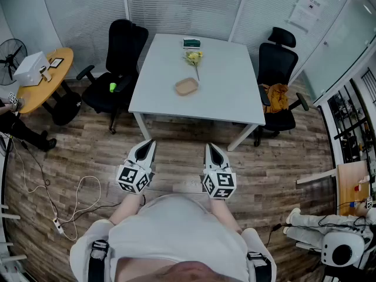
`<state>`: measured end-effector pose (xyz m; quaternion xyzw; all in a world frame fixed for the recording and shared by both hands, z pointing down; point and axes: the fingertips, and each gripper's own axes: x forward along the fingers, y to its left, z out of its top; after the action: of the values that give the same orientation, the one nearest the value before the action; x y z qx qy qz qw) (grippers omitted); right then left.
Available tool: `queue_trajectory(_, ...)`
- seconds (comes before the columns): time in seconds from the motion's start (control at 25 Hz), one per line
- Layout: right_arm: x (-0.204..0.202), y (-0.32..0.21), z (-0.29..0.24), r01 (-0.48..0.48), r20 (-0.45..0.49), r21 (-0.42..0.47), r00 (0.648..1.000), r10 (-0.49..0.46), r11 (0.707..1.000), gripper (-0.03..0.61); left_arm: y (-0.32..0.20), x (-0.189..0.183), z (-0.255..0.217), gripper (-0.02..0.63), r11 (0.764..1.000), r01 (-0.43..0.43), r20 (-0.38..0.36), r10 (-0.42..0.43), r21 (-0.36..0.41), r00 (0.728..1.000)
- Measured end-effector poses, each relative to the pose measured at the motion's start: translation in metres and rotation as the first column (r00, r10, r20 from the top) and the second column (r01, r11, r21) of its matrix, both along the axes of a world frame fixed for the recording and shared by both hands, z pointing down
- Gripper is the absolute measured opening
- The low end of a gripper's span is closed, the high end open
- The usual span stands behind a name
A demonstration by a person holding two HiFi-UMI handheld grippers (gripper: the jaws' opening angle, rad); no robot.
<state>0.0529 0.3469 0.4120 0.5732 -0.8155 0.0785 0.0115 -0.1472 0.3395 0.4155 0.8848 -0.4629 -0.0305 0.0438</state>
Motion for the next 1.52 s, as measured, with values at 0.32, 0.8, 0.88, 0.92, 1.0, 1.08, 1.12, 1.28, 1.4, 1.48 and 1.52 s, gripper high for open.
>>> queue_trajectory(0.32,-0.002,-0.004,0.000,-0.004,0.000,-0.005,1.000,0.004,1.000,0.008,-0.005,-0.003,-0.001,0.011,1.000,-0.007,-0.009,0.007,-0.007,1.000)
queue_trajectory(0.8,-0.017,-0.014,0.001,-0.030,0.018,-0.008,0.999,0.030,1.000,0.008,-0.015,-0.015,0.003,0.011,0.999,-0.038,-0.018,0.038,-0.013,0.999)
queue_trajectory(0.88,-0.024,-0.017,0.001,-0.031,0.012,-0.007,0.999,0.031,1.000,0.008,-0.019,-0.021,0.004,0.011,0.999,-0.045,-0.022,0.045,-0.012,0.999)
queue_trajectory(0.92,-0.028,-0.018,0.002,-0.032,0.009,-0.007,0.999,0.032,0.999,0.008,-0.020,-0.024,0.005,0.011,0.999,-0.048,-0.024,0.048,-0.013,0.999)
queue_trajectory(1.0,-0.036,-0.021,0.004,-0.036,0.003,-0.009,0.999,0.036,0.999,0.008,-0.022,-0.032,0.008,0.011,0.998,-0.053,-0.028,0.053,-0.014,0.998)
queue_trajectory(1.08,-0.045,-0.021,0.007,-0.041,0.003,-0.011,0.999,0.042,0.999,0.008,-0.024,-0.040,0.011,0.011,0.998,-0.058,-0.031,0.058,-0.015,0.998)
queue_trajectory(1.12,-0.048,-0.021,0.008,-0.045,0.005,-0.011,0.999,0.045,0.999,0.008,-0.025,-0.044,0.012,0.011,0.998,-0.061,-0.032,0.060,-0.014,0.998)
queue_trajectory(1.28,-0.061,-0.022,0.009,-0.060,0.013,-0.015,0.998,0.060,0.998,0.008,-0.028,-0.058,0.013,0.011,0.997,-0.072,-0.035,0.072,-0.011,0.997)
queue_trajectory(1.4,-0.072,-0.028,0.012,-0.064,0.011,-0.020,0.998,0.064,0.998,0.008,-0.035,-0.070,0.014,0.011,0.998,-0.068,-0.044,0.068,-0.012,0.997)
queue_trajectory(1.48,-0.077,-0.033,0.013,-0.057,0.005,-0.025,0.998,0.057,0.998,0.008,-0.040,-0.077,0.015,0.011,0.998,-0.055,-0.057,0.054,-0.013,0.997)
queue_trajectory(1.52,-0.079,-0.036,0.013,-0.054,0.003,-0.026,0.999,0.054,0.998,0.008,-0.043,-0.079,0.015,0.011,0.999,-0.050,-0.061,0.050,-0.013,0.997)
